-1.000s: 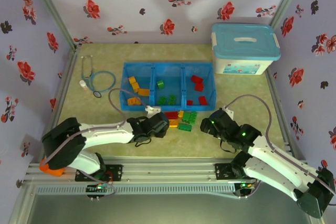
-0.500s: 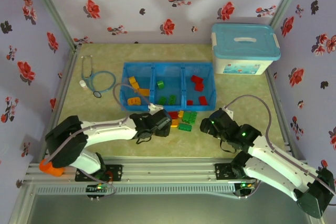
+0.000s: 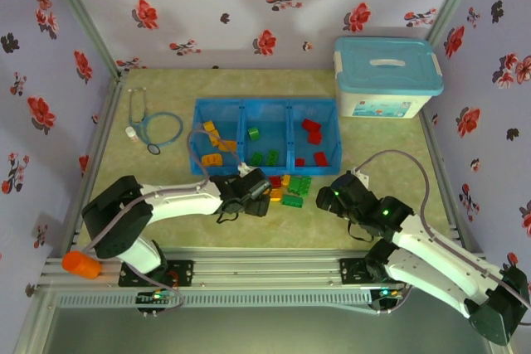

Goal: Sort the legos into containers by color
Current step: Pick up the lego from the center of the table.

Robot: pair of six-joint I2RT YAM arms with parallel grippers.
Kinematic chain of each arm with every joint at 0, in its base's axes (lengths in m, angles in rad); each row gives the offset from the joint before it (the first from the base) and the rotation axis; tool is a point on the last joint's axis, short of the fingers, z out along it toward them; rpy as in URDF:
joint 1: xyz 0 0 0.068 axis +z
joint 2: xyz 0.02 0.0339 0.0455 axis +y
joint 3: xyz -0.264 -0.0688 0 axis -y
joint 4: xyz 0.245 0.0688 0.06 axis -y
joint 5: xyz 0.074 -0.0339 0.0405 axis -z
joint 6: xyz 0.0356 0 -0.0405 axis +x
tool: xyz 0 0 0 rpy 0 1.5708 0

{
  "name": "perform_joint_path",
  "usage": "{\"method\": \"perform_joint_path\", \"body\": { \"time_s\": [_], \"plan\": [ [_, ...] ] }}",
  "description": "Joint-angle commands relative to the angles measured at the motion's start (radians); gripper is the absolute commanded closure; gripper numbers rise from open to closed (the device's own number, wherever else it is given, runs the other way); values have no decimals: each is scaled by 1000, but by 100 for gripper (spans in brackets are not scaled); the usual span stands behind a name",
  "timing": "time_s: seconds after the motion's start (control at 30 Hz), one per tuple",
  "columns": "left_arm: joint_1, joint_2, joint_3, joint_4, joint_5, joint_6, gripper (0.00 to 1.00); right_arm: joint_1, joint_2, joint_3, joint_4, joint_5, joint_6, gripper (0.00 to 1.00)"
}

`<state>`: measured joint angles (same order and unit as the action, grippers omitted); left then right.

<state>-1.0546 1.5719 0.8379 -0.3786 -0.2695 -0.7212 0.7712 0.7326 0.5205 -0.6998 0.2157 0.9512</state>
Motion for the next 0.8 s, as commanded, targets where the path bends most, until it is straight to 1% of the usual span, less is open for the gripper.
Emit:
{"method": "perform_joint_path", "body": {
  "time_s": [0.0, 0.4, 0.5, 0.6, 0.77],
  "plan": [
    [8, 11, 6, 10, 24, 37, 13, -1, -15, -16, -3, 4, 6, 17],
    [17, 54, 0, 10, 30, 38, 32, 0, -46, -36, -10, 3, 21, 17],
    [17, 49, -3, 4, 28, 34, 39, 0, -46, -40, -4, 1, 23, 17],
    [16, 30, 2, -11, 28, 32, 45, 0, -45, -40, -5, 1, 23, 17],
    [22, -71, 44, -73, 4, 42, 47, 0, -52, -39, -10, 3, 24, 17]
  ]
}}
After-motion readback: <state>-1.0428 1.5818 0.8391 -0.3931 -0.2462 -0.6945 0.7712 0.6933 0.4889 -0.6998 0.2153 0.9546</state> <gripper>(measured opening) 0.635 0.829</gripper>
